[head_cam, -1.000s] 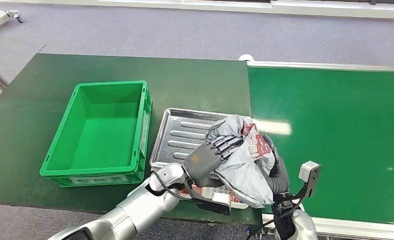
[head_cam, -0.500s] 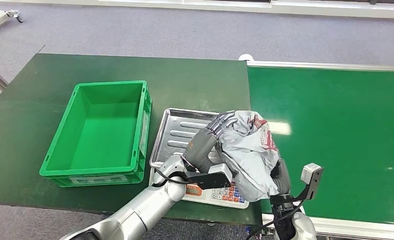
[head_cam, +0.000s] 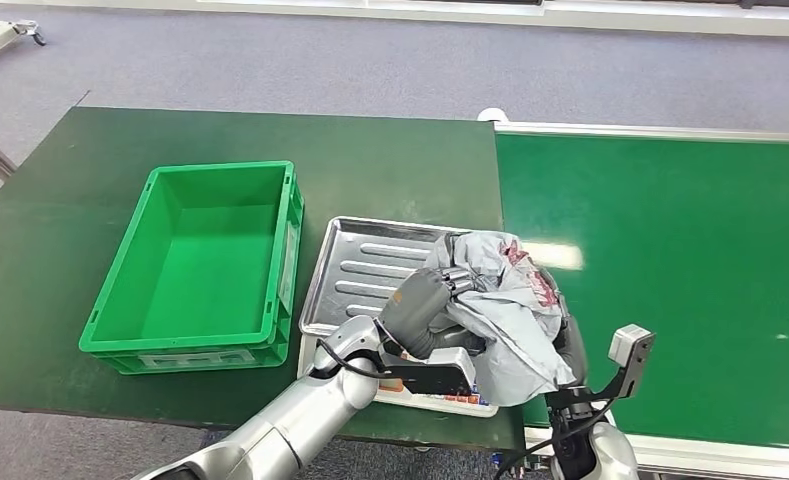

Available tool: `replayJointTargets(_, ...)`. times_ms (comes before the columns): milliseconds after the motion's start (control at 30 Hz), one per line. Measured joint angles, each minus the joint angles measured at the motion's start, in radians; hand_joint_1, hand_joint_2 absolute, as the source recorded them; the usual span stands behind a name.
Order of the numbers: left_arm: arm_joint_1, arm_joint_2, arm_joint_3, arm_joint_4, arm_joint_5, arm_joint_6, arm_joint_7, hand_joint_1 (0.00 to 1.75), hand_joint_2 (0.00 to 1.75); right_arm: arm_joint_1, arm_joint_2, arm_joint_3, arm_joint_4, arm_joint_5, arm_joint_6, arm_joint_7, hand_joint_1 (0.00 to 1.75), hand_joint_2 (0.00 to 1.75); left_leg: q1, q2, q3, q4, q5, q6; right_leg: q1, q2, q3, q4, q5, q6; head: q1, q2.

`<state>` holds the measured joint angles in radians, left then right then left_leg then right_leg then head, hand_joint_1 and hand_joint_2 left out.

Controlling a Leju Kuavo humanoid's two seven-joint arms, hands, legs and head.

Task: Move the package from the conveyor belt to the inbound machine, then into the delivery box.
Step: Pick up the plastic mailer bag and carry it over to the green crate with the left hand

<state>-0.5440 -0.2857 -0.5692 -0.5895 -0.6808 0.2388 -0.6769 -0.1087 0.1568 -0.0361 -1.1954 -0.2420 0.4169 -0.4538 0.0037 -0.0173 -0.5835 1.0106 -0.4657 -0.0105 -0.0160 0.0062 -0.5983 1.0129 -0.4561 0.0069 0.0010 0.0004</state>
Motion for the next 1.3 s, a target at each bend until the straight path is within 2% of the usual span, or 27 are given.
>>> replayJointTargets(267, -0.01, 0.0, 0.0, 0.013, -0.06, 0.036, 0.004, 1.75, 1.75, -0.002, 0.003, -0.016, 0.002, 0.009, 0.001, 0.003, 0.0, 1.75, 0.0, 0.0, 0.0, 0.0, 0.0, 0.0, 0.0, 0.0, 0.0, 0.0, 0.0, 0.0, 0.0, 0.0)
replayJointTargets(433, -0.055, 0.022, 0.0, -0.015, -0.128, 0.076, 0.065, 1.75, 1.75, -0.01, 0.004, -0.019, 0.025, 0.01, 0.001, 0.002, 0.0, 1.75, 0.0, 0.0, 0.0, 0.0, 0.0, -0.001, 0.0, 0.0, 0.0, 0.0, 0.0, 0.0, 0.0, 0.0)
replayJointTargets(700, -0.157, 0.098, 0.035, -0.148, -0.224, 0.064, 0.153, 1.75, 1.75, -0.014, 0.005, -0.019, 0.064, 0.018, -0.003, -0.008, 0.0, 1.75, 0.0, 0.0, 0.0, 0.0, 0.001, -0.001, 0.001, 0.0, 0.0, 0.001, 0.0, 0.0, 0.0, 0.0)
replayJointTargets(867, -0.185, 0.129, 0.064, -0.216, -0.249, 0.068, 0.188, 1.75, 1.75, -0.014, 0.005, -0.02, 0.071, 0.005, -0.003, -0.003, 0.0, 1.75, 0.0, 0.0, -0.001, 0.0, 0.001, -0.001, 0.001, 0.0, -0.001, 0.001, 0.0, 0.0, 0.0, 0.0)
replayJointTargets(1067, -0.173, 0.195, 0.124, -0.315, -0.332, 0.104, 0.255, 1.75, 1.75, -0.011, 0.005, -0.028, 0.071, 0.001, -0.012, 0.01, 0.0, 1.75, 0.0, 0.0, -0.002, 0.0, 0.001, -0.001, 0.001, 0.001, -0.002, 0.001, 0.0, 0.0, 0.0, 0.0)
replayJointTargets(1300, -0.099, 0.291, 0.236, -0.386, -0.441, 0.198, 0.349, 1.75, 1.75, 0.006, 0.007, -0.047, 0.065, 0.001, -0.019, 0.017, 0.0, 1.75, 0.0, 0.002, -0.002, -0.001, 0.001, -0.002, 0.001, 0.002, -0.002, 0.001, 0.0, -0.001, 0.0, 0.0)
